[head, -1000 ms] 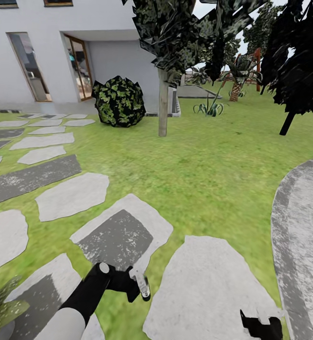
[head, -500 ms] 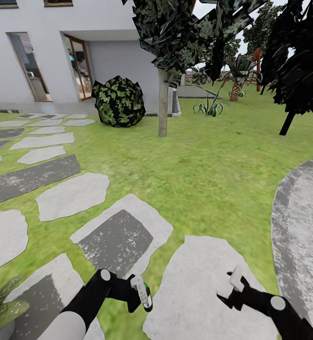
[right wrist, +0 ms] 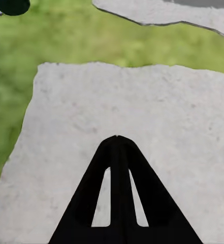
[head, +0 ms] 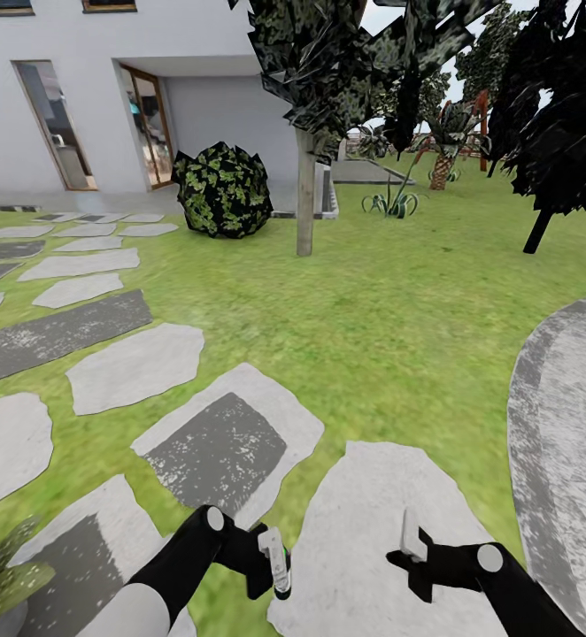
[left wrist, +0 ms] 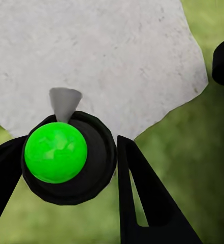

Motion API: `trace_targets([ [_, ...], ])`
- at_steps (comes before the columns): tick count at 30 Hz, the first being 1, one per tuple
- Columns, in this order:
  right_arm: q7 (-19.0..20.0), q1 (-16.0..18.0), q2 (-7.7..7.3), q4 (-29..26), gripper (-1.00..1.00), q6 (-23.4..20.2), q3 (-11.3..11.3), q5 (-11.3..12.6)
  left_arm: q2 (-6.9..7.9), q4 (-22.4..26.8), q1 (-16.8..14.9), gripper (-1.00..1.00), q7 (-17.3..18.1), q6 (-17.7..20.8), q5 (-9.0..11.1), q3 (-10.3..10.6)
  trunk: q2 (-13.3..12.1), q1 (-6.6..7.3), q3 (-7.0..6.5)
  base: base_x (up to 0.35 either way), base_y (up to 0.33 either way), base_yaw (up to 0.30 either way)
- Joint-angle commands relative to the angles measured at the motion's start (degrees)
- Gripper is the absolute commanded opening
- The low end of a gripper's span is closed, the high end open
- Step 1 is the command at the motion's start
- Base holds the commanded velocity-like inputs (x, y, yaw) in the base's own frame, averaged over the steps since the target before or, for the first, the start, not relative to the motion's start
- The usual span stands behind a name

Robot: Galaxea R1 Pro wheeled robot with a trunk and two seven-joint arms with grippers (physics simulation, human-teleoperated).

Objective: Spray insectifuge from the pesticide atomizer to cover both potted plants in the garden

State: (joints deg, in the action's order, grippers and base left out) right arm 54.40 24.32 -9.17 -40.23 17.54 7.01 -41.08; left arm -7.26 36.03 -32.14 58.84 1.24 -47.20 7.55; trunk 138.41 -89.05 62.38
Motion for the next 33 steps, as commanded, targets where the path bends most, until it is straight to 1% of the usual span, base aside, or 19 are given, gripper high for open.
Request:
trace_targets([
  [1, 1.2, 0.0, 0.12, -0.7, -1.00, 0.3, 0.2, -0.4, -0.11, 0.1, 0.0, -1.00, 0.2, 0.3, -0.3, 0.1, 0.0, 0.01, 0.05, 0.000, 0.000, 0.000],
  [3, 2.1, 0.0, 0.38, -1.6, -1.00, 0.3, 0.2, -0.4, -0.18, 0.1, 0.0, -1.00, 0.2, 0.9, -0.4, 0.3, 0.0, 0.01, 0.05, 0.000, 0.000, 0.000],
  [4, 2.5, 0.0, 1.04, -2.1, -1.00, 0.3, 0.2, -0.4, -0.20, 0.1, 0.0, -1.00, 0.2, 1.7, -0.8, 0.3, 0.0, 0.01, 0.05, 0.000, 0.000, 0.000],
  [7, 4.4, 0.0, 4.37, -3.4, -1.00, 0.3, 0.2, -0.5, -0.21, 0.1, 0.0, -1.00, 0.1, 3.2, -2.8, 0.3, 0.0, 0.01, 0.05, 0.000, 0.000, 0.000],
  [10, 4.9, 0.0, 7.43, -4.2, -1.00, 0.2, 0.2, -0.5, -0.12, 0.0, 0.0, -1.00, 0.1, 3.4, -3.9, 0.2, 0.0, 0.01, 0.05, 0.000, 0.000, 0.000],
  [11, 5.1, 0.0, 8.28, -4.3, -1.00, 0.2, 0.2, -0.5, -0.12, 0.0, 0.0, -1.00, 0.1, 3.5, -3.9, 0.2, 0.0, 0.01, 0.05, 0.000, 0.000, 0.000],
  [13, 6.1, 0.0, 9.14, -5.1, -1.00, 0.2, 0.2, -0.5, -0.12, 0.0, 0.0, -1.00, 0.0, 3.7, -4.0, 0.2, 0.0, 0.01, 0.05, 0.000, 0.000, 0.000],
  [15, 7.3, 0.0, 9.84, -5.8, -1.00, 0.1, 0.2, -0.5, -0.12, 0.0, 0.0, -1.00, -0.1, 5.8, -4.2, 0.2, 0.0, 0.01, 0.05, 0.000, 0.000, 0.000],
  [17, 7.6, 0.0, 10.35, -6.0, -1.00, 0.1, 0.0, -0.5, -0.15, 0.0, 0.0, -1.00, -0.2, 7.7, -4.8, 0.2, 0.0, 0.01, 0.05, 0.000, 0.000, 0.000],
  [18, 7.7, 0.0, 10.62, -6.1, -1.00, 0.1, -0.7, -0.5, -0.18, 0.0, 0.0, -1.00, -0.2, 8.1, -5.1, 0.2, 0.0, 0.01, 0.05, 0.000, 0.000, 0.000],
  [20, 7.7, 0.0, 10.89, -6.1, -1.00, 0.1, -3.4, -0.4, -0.15, 0.0, 0.0, -1.00, -0.3, 8.4, -6.0, 0.2, 0.0, 0.01, 0.05, 0.000, 0.000, 0.000],
  [22, 7.7, 0.0, 10.98, -6.2, -1.00, 0.1, -4.7, -0.3, -0.13, 0.0, 0.0, -1.00, -0.3, 8.6, -7.4, 0.2, 0.0, 0.01, 0.05, 0.000, 0.000, 0.000],
  [24, 7.6, 0.0, 11.05, -6.2, -1.00, 0.1, -5.0, -0.3, -0.13, 0.0, 0.0, -1.00, -0.4, 9.0, -8.1, 0.1, 0.0, 0.01, 0.05, 0.000, 0.000, 0.000],
  [29, 7.6, 0.0, 11.24, -7.6, -1.00, 0.1, -5.2, -0.2, -0.17, 0.0, 0.0, -1.00, -0.4, 11.3, -9.0, 0.3, 0.0, 0.01, 0.05, 0.000, 0.000, 0.000],
  [31, 7.6, 0.0, 11.82, -7.7, -1.00, 0.1, -5.3, -0.2, -0.14, 0.0, 0.0, -1.00, -0.4, 11.4, -9.2, 0.2, 0.0, 0.01, 0.05, 0.000, 0.000, 0.000],
  [33, 7.6, 0.0, 12.74, -7.8, -1.00, 0.1, -5.3, -0.2, -0.13, 0.0, 0.0, -1.00, -0.4, 11.5, -9.4, 0.1, 0.0, 0.01, 0.05, 0.000, 0.000, 0.000],
])
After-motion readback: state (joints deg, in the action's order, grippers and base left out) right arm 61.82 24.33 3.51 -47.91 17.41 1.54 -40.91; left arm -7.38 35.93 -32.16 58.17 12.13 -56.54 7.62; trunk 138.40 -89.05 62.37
